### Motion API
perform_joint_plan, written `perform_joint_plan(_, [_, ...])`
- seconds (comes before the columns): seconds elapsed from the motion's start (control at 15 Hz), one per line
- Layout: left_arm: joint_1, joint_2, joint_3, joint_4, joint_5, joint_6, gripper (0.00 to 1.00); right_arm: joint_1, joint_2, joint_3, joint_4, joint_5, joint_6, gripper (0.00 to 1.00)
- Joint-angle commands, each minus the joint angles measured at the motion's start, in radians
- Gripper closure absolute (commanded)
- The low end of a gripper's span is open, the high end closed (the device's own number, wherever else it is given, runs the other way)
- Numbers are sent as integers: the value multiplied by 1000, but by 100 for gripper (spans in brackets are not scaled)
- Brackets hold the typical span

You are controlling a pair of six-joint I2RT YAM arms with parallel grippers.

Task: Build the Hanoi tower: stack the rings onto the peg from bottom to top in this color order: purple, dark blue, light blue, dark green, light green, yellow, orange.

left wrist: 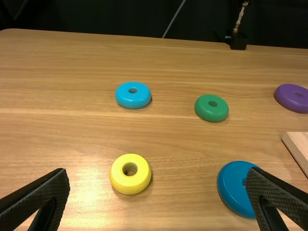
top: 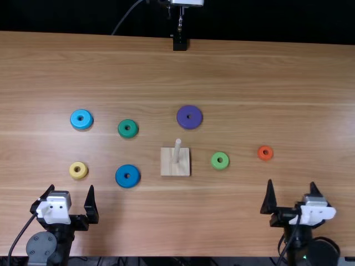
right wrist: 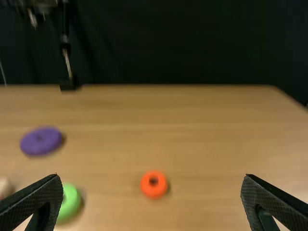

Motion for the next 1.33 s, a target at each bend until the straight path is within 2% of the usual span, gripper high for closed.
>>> perform_joint_plan(0.0, [11, -11, -104, -80, -3, 11, 0, 0, 98, 102, 0, 20, -1, 0])
perform_joint_plan(0.2, [11, -11, -104, -80, -3, 11, 0, 6, 221, 303, -21, 31, 6, 0])
perform_joint_plan(0.27, [11, -11, -104, -80, -3, 11, 0, 33, 307, 355, -48, 29, 6, 0])
perform_joint_plan(0.53, [11, -11, -104, -80, -3, 11, 0, 277, 649, 585, -111, 36, 8, 0])
perform_joint_plan(0.67, [11, -11, -104, -80, -3, 11, 0, 317, 794, 701, -148, 36, 13, 0])
perform_joint_plan(0.73, [11, -11, -104, -80, -3, 11, 0, 334, 874, 768, -181, 38, 30, 0])
perform_joint_plan(0.8, [11, -11, -104, -80, -3, 11, 0, 343, 960, 843, -245, 38, 72, 0])
perform_joint_plan(0.93, [11, -11, -104, -80, -3, 11, 0, 343, 1132, 983, -405, 33, 201, 0])
perform_joint_plan(1.0, [11, -11, -104, -78, -3, 11, 0, 345, 1207, 1046, -488, 22, 255, 0])
perform_joint_plan(1.07, [11, -11, -104, -80, -3, 11, 0, 348, 1275, 1099, -558, 16, 295, 0])
perform_joint_plan(1.13, [11, -11, -104, -80, -3, 11, 0, 359, 1330, 1138, -593, 0, 312, 0])
perform_joint_plan(1.27, [11, -11, -104, -78, -3, 11, 0, 377, 1440, 1205, -600, -68, 314, 0])
